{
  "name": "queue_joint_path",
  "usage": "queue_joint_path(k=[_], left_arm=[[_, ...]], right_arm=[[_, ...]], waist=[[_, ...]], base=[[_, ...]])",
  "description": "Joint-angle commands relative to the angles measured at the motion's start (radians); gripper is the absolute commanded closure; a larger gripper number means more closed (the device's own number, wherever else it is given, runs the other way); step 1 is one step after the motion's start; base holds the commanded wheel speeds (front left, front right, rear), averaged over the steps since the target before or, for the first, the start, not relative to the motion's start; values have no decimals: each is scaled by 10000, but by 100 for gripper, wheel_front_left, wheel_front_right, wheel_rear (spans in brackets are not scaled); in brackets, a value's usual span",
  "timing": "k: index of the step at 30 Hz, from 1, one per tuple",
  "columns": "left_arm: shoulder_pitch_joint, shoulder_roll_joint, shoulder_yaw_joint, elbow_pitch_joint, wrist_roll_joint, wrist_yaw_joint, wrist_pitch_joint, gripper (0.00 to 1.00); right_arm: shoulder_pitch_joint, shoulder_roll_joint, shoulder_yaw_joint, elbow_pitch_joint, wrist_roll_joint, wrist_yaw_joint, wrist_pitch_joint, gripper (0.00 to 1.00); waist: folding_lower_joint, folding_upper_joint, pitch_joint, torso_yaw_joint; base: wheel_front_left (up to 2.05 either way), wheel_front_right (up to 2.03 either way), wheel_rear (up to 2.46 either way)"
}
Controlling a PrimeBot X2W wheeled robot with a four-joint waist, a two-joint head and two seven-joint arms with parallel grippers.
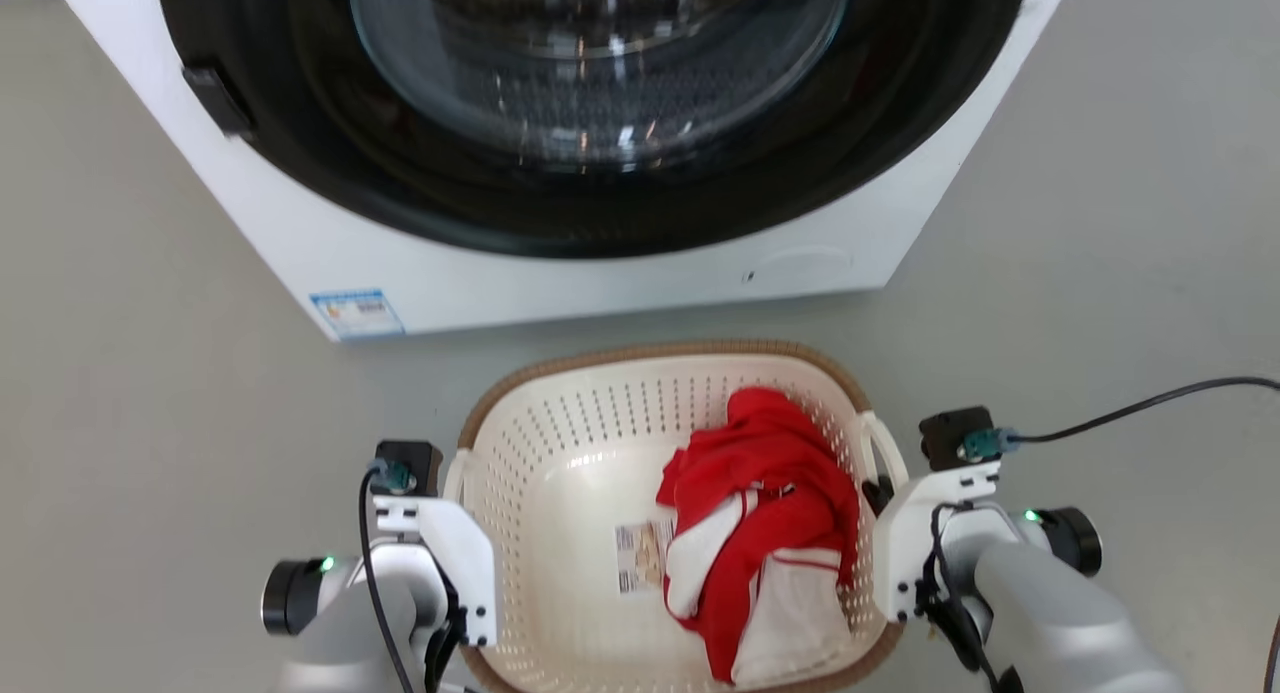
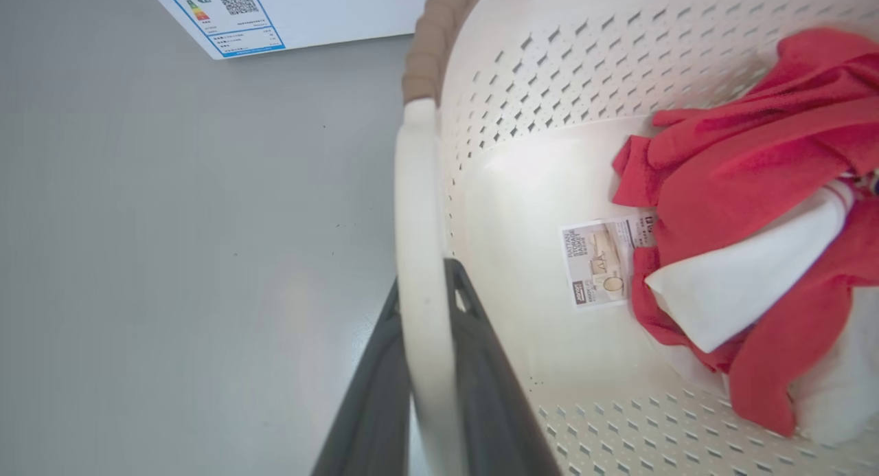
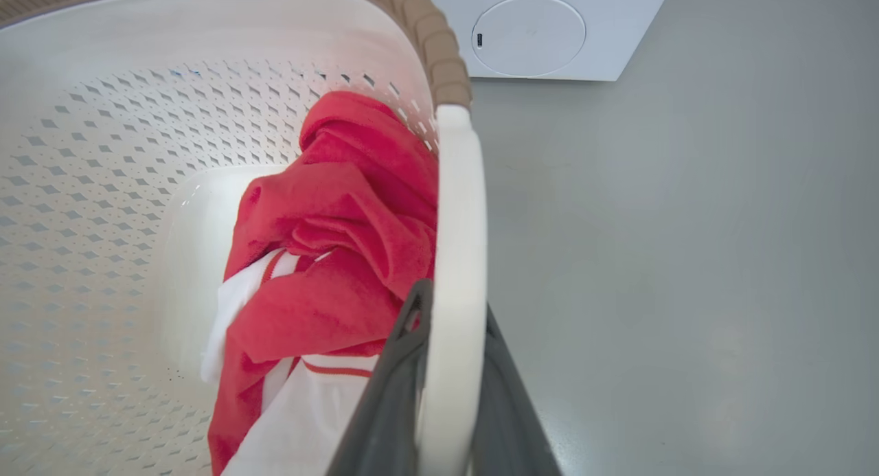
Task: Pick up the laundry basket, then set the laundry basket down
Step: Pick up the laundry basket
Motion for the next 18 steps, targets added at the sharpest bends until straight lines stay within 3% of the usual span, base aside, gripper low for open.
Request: queue_joint_path(k=[1, 18], left_arm=[[104, 269, 117, -96, -85, -102, -14, 100], [1503, 342, 1, -90, -374, -300, 441, 100]], right_arm=[[254, 201, 359, -195, 33, 83, 47, 100], [1389, 210, 1530, -532, 919, 83, 891, 100]], waist=[[0, 0, -702, -225], [0, 0, -2569, -275]], base=[[0, 0, 0], [0, 0, 0]])
